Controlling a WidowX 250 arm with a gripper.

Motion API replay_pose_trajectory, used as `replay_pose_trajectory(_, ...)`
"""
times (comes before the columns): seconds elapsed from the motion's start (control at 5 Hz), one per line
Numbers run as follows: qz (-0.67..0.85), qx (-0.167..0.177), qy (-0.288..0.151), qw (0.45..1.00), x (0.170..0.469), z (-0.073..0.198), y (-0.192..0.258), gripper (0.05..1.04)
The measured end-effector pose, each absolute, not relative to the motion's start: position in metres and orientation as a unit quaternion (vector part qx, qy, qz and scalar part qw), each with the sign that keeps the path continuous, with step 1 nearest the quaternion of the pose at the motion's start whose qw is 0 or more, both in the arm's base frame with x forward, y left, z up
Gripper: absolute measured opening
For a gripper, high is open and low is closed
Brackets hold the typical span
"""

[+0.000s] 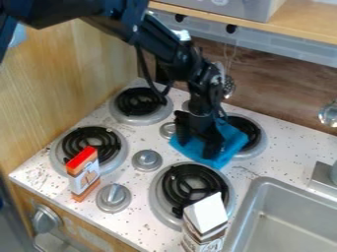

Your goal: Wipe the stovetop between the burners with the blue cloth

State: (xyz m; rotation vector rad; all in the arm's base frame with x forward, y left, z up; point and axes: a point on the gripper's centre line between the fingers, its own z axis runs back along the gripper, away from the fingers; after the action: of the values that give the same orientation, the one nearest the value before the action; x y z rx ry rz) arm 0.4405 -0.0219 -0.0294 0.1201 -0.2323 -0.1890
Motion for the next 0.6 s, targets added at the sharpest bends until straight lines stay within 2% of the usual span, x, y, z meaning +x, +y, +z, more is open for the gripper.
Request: replay_pose_trajectory(0.6,-0.051,0.100,-0.106,0.988,0.437,-0.029,0.043,1.001)
